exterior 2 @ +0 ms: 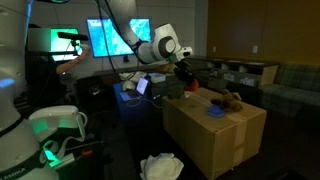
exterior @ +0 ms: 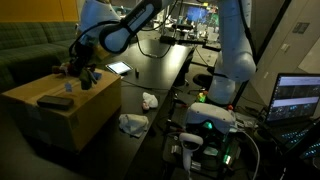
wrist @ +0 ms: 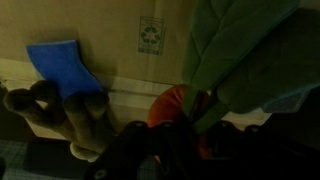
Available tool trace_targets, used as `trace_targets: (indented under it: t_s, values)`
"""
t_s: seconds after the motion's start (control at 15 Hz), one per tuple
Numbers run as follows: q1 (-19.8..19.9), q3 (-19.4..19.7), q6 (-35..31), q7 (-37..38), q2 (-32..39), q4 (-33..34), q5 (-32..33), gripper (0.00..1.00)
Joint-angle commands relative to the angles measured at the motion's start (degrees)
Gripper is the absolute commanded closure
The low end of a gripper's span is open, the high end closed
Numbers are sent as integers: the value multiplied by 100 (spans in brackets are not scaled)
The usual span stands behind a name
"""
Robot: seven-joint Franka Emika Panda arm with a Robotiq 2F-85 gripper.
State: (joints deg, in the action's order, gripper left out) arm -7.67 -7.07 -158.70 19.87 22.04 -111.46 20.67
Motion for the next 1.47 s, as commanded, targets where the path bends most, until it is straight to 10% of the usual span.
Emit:
trace_targets:
  t_s: [0.0, 0.4, 0.47, 1.07, 1.4]
  values:
    - [-570, 543, 264, 36, 704, 888, -148, 96]
    - [-955, 974, 543, 59, 1239, 1460, -308, 90]
    - [-1045, 1076, 556, 132, 1280, 1506, -247, 59]
    - [-1757, 1773, 591, 898, 1098, 1494, 177, 1]
    - [-2117, 1790, 529, 1274, 960, 1402, 334, 0]
